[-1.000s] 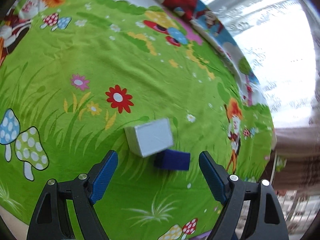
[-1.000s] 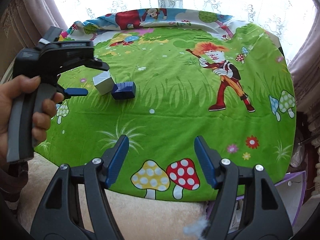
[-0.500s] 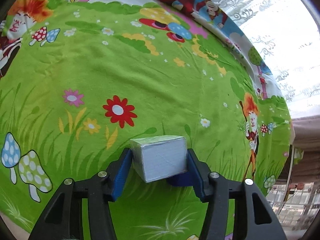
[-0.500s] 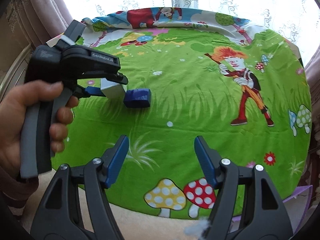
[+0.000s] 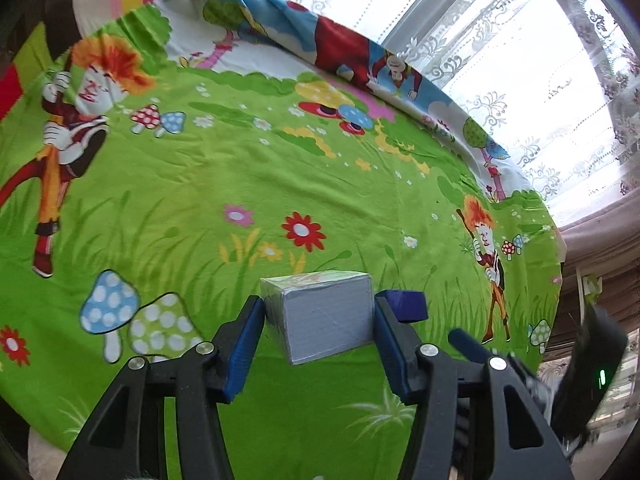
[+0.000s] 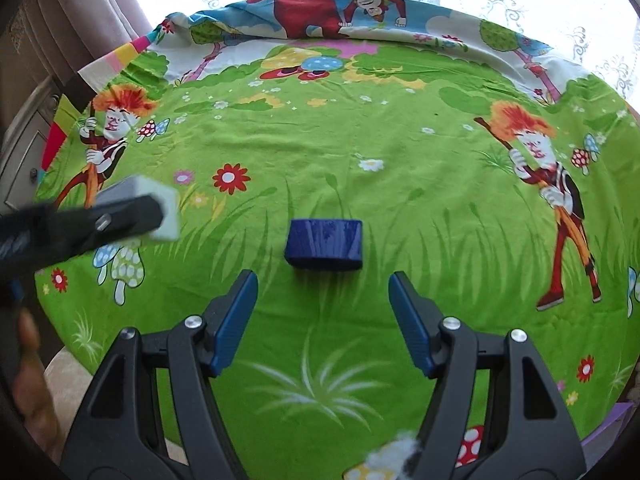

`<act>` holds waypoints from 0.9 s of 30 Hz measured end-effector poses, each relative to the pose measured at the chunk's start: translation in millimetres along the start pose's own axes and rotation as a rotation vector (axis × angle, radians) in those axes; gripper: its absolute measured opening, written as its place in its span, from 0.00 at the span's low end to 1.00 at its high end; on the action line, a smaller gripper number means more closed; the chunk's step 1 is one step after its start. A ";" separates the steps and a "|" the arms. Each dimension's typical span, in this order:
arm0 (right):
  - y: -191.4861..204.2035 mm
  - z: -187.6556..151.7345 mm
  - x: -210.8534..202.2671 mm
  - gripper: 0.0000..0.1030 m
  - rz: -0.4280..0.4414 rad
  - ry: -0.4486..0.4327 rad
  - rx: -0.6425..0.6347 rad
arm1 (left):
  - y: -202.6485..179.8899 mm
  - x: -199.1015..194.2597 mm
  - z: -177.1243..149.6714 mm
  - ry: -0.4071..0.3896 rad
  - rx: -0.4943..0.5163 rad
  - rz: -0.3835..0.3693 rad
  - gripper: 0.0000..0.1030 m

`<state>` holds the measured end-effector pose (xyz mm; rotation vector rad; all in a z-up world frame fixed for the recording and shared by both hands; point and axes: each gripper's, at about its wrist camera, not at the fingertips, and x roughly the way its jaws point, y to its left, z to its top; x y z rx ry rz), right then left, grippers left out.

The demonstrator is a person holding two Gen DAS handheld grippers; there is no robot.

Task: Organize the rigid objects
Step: 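Grasp the white cube with the left tool while the right tool grasps the blue block, then carry the white cube and blue block over the storage box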

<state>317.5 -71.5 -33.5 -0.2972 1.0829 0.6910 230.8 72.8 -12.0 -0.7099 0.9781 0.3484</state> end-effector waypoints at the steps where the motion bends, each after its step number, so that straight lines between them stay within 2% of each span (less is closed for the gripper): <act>1: 1.6 2.9 4.5 0.69 -0.004 0.003 0.000 | 1.6 -2.8 -2.3 -0.006 0.003 -0.002 0.54; 12: 8.7 14.7 43.8 0.69 -0.079 0.043 -0.014 | 18.4 -30.0 -23.5 -0.084 0.020 -0.004 0.54; 15: 8.9 12.9 49.3 0.61 -0.099 0.041 -0.021 | 18.2 -26.2 -27.6 -0.076 0.025 0.001 0.54; 16: 9.5 12.7 48.9 0.53 -0.098 0.035 -0.028 | 17.2 -23.7 -29.6 -0.069 0.029 0.003 0.54; 22: 6.3 6.9 44.8 0.53 -0.091 0.040 -0.016 | 8.3 -21.5 -38.3 -0.068 0.064 0.020 0.54; 27: 4.2 -0.6 16.4 0.53 -0.087 -0.004 0.000 | 2.0 -26.8 -43.9 -0.081 0.095 0.038 0.54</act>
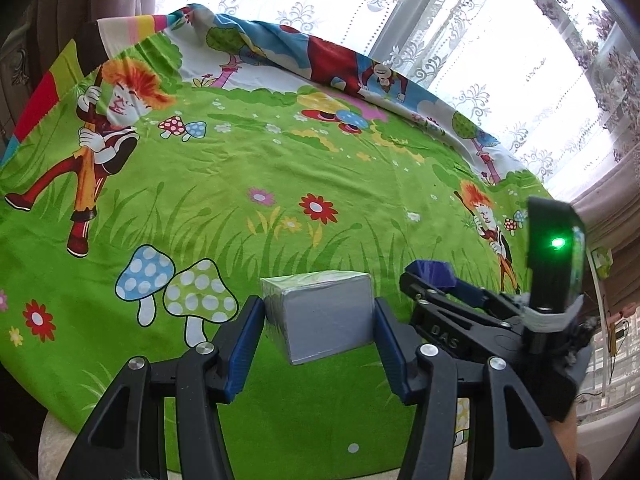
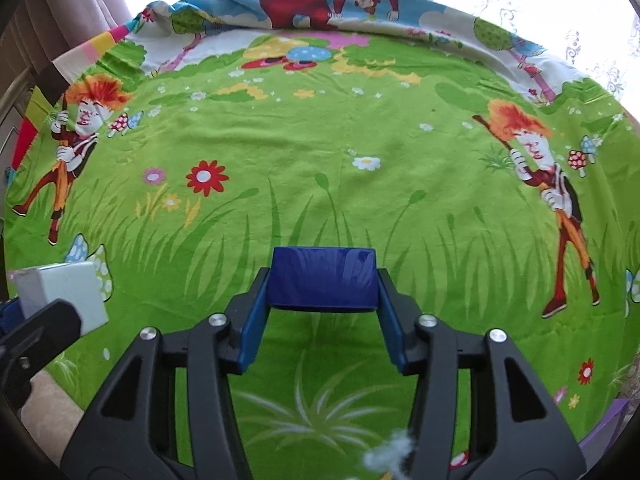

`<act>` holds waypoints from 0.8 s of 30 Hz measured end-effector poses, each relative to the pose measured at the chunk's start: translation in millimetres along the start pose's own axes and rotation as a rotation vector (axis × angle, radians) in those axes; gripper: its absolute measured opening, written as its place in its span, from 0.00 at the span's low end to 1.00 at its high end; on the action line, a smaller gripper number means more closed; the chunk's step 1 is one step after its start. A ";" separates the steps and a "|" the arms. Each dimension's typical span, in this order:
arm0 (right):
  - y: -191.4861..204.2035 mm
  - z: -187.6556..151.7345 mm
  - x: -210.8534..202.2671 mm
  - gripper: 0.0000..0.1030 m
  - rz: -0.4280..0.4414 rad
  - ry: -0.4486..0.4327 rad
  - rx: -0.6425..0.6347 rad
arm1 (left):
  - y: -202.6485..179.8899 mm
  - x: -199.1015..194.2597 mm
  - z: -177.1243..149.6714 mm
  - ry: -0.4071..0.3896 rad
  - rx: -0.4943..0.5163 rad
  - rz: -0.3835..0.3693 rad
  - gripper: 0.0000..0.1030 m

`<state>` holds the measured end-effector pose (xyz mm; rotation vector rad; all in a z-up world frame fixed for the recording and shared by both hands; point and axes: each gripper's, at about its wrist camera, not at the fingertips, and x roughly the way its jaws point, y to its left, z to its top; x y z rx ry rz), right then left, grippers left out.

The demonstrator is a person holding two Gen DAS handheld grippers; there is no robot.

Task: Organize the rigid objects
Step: 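Carry the white cube and blue block over the storage box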

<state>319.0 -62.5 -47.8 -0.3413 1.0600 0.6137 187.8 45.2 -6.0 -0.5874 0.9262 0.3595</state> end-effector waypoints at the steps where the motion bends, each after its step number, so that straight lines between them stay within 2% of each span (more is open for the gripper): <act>1: -0.6 -0.9 -5.6 0.53 0.001 -0.008 0.002 | -2.2 -1.7 -1.8 -0.002 0.009 0.001 0.54; 13: -15.7 -30.1 -82.0 0.53 0.007 -0.087 0.061 | -17.7 -23.7 -23.7 -0.013 0.069 -0.014 0.54; 24: -31.7 -79.3 -136.1 0.53 -0.031 -0.116 0.104 | -48.8 -43.4 -48.7 -0.009 0.160 -0.070 0.54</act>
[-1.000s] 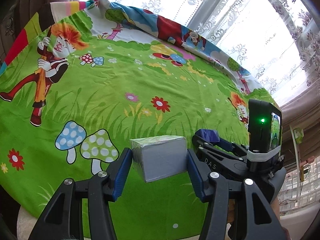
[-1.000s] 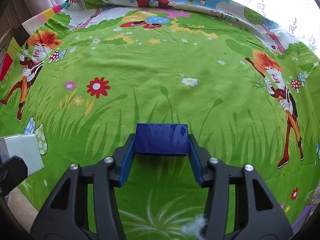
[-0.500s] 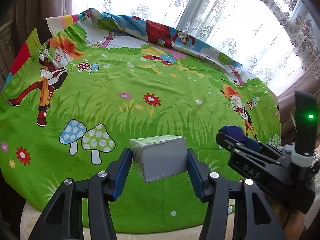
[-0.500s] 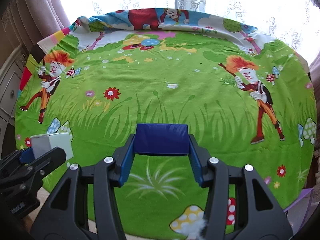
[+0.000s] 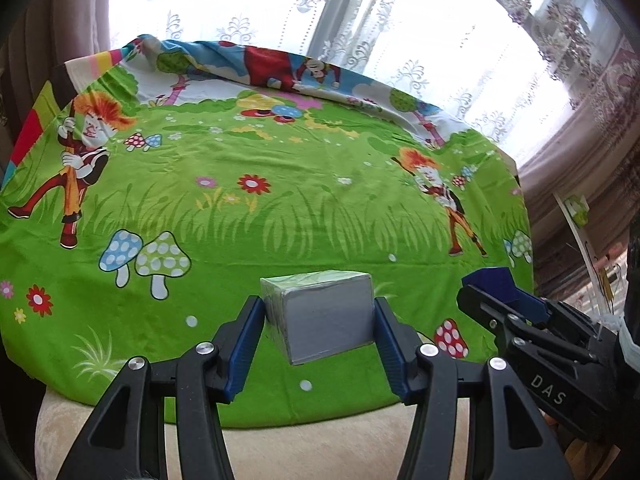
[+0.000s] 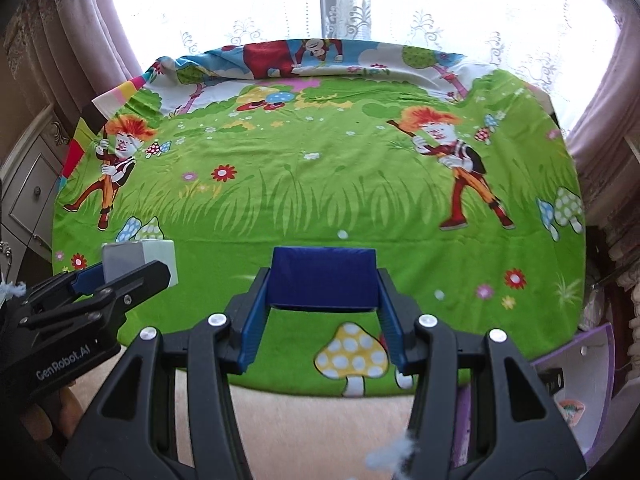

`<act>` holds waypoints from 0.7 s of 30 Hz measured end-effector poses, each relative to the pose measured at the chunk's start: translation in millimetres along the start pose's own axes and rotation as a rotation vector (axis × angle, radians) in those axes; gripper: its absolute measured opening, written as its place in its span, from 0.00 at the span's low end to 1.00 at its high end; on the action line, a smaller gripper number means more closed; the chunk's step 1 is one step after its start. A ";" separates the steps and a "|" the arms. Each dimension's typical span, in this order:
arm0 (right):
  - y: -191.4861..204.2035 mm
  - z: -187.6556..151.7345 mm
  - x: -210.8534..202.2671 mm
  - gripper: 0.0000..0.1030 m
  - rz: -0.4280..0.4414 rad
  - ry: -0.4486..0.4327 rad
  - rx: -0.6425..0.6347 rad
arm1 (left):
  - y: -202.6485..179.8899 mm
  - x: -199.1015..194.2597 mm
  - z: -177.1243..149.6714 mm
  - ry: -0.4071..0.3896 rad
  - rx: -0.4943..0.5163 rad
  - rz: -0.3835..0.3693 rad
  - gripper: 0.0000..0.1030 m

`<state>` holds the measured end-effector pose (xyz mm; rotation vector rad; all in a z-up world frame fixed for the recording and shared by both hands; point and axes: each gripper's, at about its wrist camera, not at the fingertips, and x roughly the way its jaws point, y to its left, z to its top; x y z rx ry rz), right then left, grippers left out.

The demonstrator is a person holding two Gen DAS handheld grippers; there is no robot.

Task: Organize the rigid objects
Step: 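Carry the white cube and blue block over the storage box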

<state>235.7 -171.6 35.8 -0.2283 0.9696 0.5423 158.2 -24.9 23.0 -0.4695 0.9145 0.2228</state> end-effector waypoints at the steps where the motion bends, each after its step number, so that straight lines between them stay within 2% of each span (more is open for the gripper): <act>1: -3.2 -4.5 -5.5 0.53 -0.006 -0.002 0.003 | -3.7 -1.4 -2.2 0.003 0.006 -0.008 0.54; 8: -39.4 -34.2 -47.0 0.53 -0.050 -0.016 0.065 | -39.5 -13.5 -16.9 0.014 0.080 -0.054 0.54; 21: -127.5 -88.0 -110.4 0.53 -0.173 -0.042 0.229 | -135.9 -21.6 -47.7 0.073 0.304 -0.163 0.54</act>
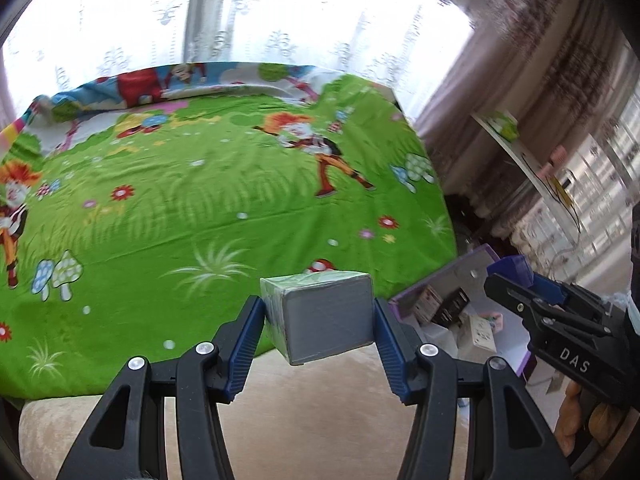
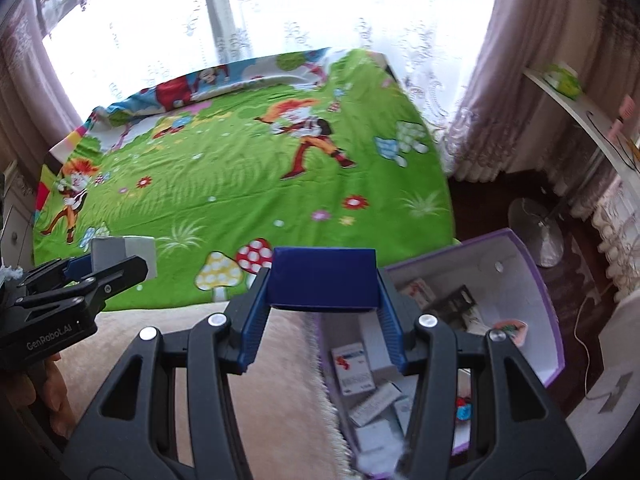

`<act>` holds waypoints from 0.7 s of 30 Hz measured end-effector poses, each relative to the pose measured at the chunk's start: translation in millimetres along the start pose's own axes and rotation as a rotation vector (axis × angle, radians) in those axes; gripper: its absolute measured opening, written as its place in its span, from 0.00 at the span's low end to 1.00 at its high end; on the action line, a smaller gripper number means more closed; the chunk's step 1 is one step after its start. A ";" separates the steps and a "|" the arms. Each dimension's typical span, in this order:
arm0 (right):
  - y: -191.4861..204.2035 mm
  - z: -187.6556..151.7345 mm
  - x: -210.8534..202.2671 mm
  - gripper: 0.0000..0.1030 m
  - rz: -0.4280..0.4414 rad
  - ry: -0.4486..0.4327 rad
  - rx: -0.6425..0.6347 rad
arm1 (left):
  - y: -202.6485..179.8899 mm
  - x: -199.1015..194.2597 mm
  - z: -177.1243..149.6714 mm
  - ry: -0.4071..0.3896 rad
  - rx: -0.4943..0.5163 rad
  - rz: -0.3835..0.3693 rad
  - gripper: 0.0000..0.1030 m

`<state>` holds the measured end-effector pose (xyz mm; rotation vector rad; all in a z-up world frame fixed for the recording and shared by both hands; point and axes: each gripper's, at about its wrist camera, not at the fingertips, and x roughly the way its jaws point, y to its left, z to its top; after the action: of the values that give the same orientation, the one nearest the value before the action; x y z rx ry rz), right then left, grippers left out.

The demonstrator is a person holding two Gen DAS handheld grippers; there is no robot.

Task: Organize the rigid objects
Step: 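Carry the white cube and blue block over the storage box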

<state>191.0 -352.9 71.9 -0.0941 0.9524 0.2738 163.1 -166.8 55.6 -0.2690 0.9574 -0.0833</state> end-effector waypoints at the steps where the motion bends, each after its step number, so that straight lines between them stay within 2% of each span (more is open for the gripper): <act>1: -8.9 -3.2 -1.5 0.53 -0.011 0.001 0.016 | -5.1 2.2 -0.6 0.007 0.012 -0.007 0.54; 12: -83.7 -37.1 -5.4 0.53 -0.159 0.013 0.136 | -93.4 41.1 -12.3 0.129 0.190 -0.090 0.54; 21: -121.0 -53.3 -5.2 0.53 -0.214 0.010 0.206 | -134.4 65.6 -22.8 0.193 0.255 -0.117 0.54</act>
<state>179.0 -480.8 40.3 -0.0077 0.9667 -0.0226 188.7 -313.1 26.3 -0.0814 1.1098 -0.3408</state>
